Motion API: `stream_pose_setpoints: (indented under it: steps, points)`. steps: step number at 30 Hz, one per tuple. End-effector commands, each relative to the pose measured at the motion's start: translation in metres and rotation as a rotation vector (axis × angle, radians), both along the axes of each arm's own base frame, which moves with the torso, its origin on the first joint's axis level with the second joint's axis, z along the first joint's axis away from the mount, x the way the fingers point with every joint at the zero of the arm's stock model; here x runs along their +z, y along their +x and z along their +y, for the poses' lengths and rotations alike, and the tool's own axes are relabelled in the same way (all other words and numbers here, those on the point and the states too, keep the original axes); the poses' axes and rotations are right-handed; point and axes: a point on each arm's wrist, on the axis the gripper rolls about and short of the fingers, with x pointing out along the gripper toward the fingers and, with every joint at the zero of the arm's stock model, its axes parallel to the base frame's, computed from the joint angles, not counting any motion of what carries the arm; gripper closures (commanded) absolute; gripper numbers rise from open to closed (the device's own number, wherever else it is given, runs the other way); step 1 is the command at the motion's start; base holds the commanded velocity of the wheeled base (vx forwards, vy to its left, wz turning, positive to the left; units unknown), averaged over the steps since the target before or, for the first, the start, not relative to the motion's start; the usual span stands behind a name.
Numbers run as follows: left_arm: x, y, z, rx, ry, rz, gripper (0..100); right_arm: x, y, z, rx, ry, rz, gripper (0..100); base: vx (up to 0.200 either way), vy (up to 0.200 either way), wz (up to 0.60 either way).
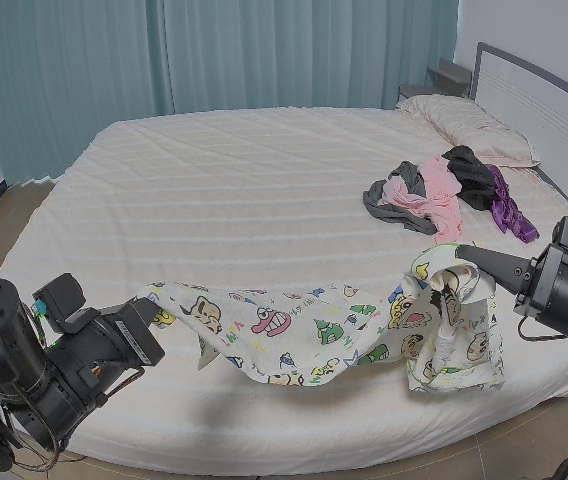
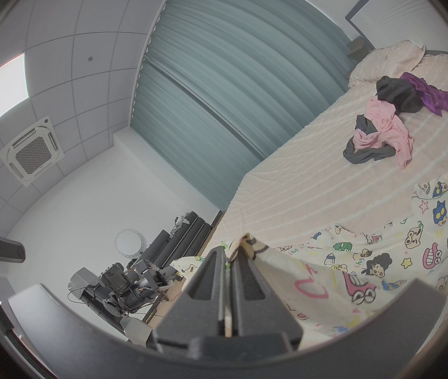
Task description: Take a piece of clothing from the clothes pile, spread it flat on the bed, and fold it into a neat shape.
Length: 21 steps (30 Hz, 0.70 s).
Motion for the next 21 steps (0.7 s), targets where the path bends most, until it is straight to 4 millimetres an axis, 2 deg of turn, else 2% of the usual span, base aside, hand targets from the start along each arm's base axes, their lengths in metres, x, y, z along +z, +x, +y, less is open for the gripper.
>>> stream_pose_setpoints:
  steps: [1,6,10,17,18,21]
  points:
    - [0.007,-0.009,0.003,-0.019,-0.024,-0.023,100,0.009,-0.009,-0.005,0.001,0.021,-0.043,100,-0.2,0.0,0.0]
    - [0.018,-0.021,0.011,-0.04,-0.067,-0.066,100,0.018,-0.021,-0.011,0.009,0.047,-0.094,100,-0.2,0.0,0.0]
    - [0.035,-0.035,0.025,-0.041,-0.11,-0.129,100,0.034,-0.043,-0.022,0.05,0.077,-0.205,100,-0.2,0.0,0.0]
    - [0.051,-0.051,0.042,-0.04,-0.098,-0.196,100,0.051,-0.07,-0.036,0.122,0.118,-0.336,100,0.0,0.0,0.0]
    - [0.059,-0.055,0.046,-0.036,-0.116,-0.216,100,0.058,-0.078,-0.04,0.14,0.138,-0.378,100,0.0,0.0,0.0]
    - [0.074,-0.06,0.053,-0.026,-0.144,-0.246,100,0.074,-0.085,-0.044,0.148,0.163,-0.421,100,0.0,0.0,0.0]
